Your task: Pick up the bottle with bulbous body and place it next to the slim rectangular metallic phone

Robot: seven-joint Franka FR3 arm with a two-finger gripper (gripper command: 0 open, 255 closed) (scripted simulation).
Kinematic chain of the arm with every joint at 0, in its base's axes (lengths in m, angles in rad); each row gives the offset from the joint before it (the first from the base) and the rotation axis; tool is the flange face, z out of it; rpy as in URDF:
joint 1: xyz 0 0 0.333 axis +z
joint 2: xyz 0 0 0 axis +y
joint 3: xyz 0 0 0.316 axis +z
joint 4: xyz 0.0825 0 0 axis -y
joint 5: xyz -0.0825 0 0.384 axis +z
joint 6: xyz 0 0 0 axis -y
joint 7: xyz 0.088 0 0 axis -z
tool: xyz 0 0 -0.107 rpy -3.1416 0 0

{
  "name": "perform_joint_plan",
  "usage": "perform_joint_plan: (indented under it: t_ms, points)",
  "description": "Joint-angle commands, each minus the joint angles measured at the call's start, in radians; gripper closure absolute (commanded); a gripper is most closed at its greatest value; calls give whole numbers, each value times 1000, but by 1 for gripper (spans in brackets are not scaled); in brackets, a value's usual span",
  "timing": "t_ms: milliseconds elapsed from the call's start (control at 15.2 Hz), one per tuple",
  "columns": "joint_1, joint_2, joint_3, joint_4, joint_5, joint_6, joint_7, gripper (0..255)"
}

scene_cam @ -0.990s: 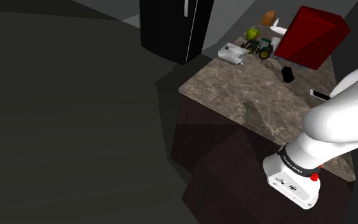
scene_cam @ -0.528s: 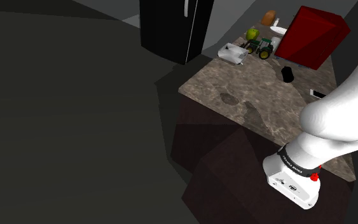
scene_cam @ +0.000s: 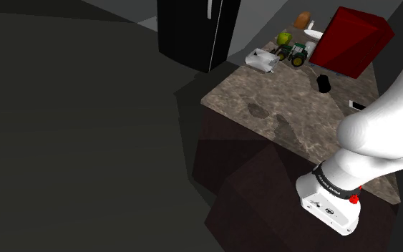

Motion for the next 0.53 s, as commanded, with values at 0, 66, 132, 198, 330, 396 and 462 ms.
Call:
perform_joint_plan:
  t_ms: [0,66,132,198,330,396,462]
  points:
    - [-2,8,5,-19,9,25,-4,255]
    - [-4,13,8,-28,14,36,-6,255]
    - [-6,18,11,-37,19,48,-9,255]
    - [-5,18,11,-37,19,48,-9,255]
    - [-6,18,11,-37,19,48,-9,255]
    - [-6,18,11,-37,19,48,-9,255]
    - [-6,18,11,-37,19,48,-9,255]
